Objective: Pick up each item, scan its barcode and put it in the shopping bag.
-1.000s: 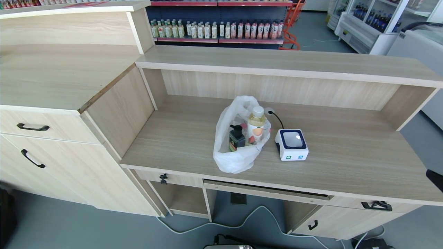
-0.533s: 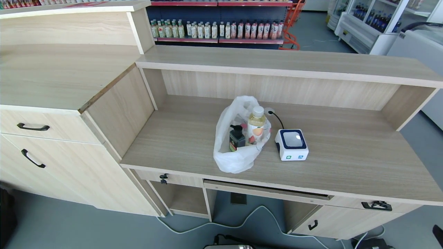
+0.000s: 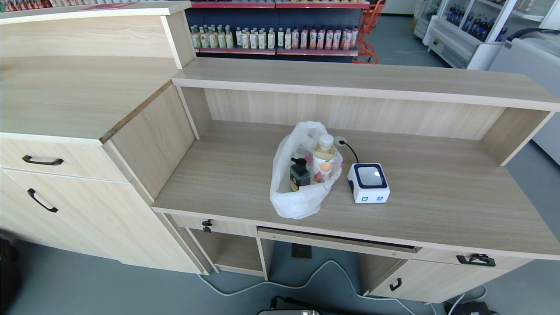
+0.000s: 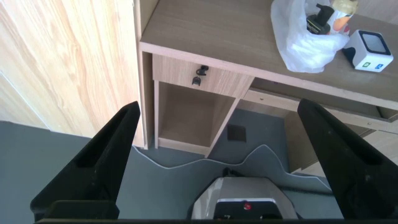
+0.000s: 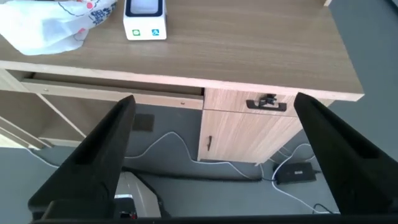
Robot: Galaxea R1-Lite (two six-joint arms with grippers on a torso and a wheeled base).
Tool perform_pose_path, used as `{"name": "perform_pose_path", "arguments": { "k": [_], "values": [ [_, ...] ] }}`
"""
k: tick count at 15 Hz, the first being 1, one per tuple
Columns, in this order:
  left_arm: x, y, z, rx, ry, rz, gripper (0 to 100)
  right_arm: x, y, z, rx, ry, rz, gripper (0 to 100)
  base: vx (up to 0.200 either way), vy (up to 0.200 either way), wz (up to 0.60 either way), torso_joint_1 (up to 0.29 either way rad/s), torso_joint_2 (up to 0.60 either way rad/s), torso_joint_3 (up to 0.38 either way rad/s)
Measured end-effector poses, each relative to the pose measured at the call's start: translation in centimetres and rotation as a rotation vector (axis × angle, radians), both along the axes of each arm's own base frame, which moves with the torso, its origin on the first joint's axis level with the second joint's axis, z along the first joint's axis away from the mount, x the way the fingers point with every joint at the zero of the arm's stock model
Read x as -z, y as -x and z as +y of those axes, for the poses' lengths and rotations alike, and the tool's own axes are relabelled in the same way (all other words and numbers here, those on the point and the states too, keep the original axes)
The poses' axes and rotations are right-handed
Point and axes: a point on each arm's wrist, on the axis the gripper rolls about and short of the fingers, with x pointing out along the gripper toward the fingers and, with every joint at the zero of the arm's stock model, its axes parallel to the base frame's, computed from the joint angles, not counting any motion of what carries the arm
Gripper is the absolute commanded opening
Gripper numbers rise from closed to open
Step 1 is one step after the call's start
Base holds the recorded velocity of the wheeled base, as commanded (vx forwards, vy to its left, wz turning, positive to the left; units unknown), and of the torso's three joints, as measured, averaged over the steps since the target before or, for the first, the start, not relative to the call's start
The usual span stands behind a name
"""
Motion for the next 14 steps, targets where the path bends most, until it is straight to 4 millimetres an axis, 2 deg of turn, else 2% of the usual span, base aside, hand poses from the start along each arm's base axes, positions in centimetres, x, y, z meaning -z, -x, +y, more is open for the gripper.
{"name": "perform_pose_path", "arguments": {
  "k": [5, 8, 14],
  "values": [
    [0.0, 0.0, 0.0, 0.0, 0.0, 0.0, 100, 0.25, 0.62, -0.05, -0.017, -0.04, -0.066, 100, 0.0, 0.0, 0.0, 0.0, 0.0, 0.0],
    [0.0, 0.0, 0.0, -0.001, 0.0, 0.0, 100, 1.01, 0.65, -0.05, -0.015, -0.135, -0.007, 100, 0.0, 0.0, 0.0, 0.0, 0.0, 0.0],
    [0.0, 0.0, 0.0, -0.001, 0.0, 0.0, 100, 1.04, 0.66, -0.05, -0.015, -0.135, -0.006, 100, 0.0, 0.0, 0.0, 0.0, 0.0, 0.0]
  ]
}}
